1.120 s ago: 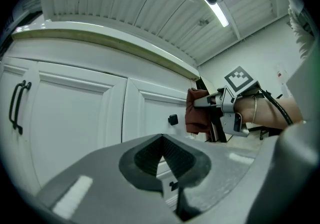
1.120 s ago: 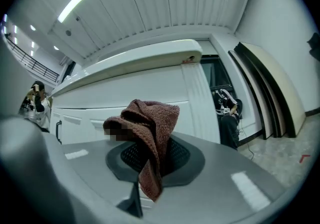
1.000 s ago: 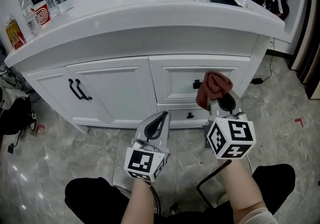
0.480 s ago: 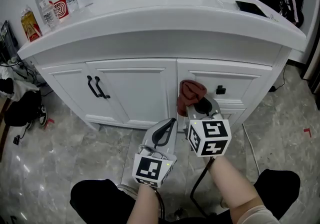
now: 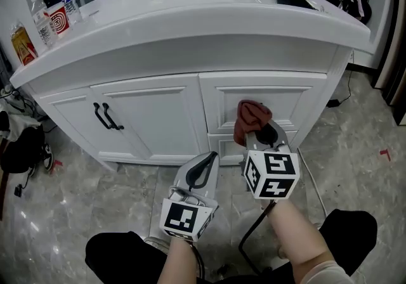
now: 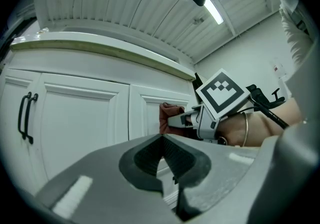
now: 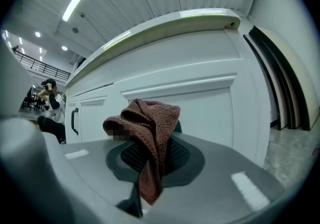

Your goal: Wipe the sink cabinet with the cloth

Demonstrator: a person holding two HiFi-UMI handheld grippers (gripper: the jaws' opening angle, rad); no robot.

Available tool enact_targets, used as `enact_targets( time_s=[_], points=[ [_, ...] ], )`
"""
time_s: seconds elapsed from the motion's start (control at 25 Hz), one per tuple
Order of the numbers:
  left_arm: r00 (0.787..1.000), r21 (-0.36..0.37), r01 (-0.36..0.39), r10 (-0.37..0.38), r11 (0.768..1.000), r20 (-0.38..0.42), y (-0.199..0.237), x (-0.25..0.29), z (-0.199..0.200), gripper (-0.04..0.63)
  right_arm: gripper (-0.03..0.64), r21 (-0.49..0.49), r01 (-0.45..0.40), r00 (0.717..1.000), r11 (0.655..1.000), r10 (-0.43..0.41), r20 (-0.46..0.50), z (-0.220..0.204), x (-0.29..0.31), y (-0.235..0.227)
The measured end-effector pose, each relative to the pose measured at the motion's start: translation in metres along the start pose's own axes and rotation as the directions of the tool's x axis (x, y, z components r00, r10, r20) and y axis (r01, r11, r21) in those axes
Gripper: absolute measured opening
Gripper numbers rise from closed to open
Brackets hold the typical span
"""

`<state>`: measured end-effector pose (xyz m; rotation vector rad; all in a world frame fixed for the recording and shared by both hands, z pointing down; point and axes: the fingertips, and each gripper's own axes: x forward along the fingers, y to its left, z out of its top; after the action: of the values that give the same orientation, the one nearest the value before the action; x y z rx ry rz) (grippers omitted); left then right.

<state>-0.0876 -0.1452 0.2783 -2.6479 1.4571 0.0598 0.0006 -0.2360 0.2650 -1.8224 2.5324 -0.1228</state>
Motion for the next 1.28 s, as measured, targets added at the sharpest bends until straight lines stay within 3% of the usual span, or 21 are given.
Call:
enact_targets(
  time_s=[0.16,0.48,0.68,0.92,1.08,1.28],
  points=[
    [1.0,-0.009,0.018,-0.018,1.0,0.023,-0.011,0.013,0.007,0.0,0.078,-0.016,0.013,1.0,1.0,-0.013,0.022,0.008,-0.016,-0.021],
    [0.996,-0.013,0.085,-0.085,0.996,0.025,-0.049,0.049,0.009,0.0,0.078,0.001,0.143,0.99,0.99,-0.143,0.006,0.016,-0.029,-0.116],
    [0.991,-0.012,0.13,-0.129,0.991,0.023,-0.071,0.065,0.007,0.0,0.081,-0.048,0.157,0.988,0.986,-0.156,0.018,0.021,-0.041,-0.13],
    [0.99,-0.019,0.142,-0.142,0.99,0.003,-0.077,0.065,-0.001,0.0,0.08,0.022,0.268,0.963,0.963,-0.268,0.011,0.014,-0.058,-0.165],
    [0.993,-0.018,0.121,-0.121,0.992,0.0,-0.065,0.056,-0.004,0.0,0.08,0.01,0.223,0.974,0.975,-0.223,0.025,0.012,-0.057,-0.139],
    [0.999,-0.025,0.045,-0.045,0.999,-0.011,-0.036,0.041,-0.011,0.0,0.08,-0.034,0.056,0.998,0.998,-0.056,0.005,-0.007,-0.032,-0.06]
  ],
)
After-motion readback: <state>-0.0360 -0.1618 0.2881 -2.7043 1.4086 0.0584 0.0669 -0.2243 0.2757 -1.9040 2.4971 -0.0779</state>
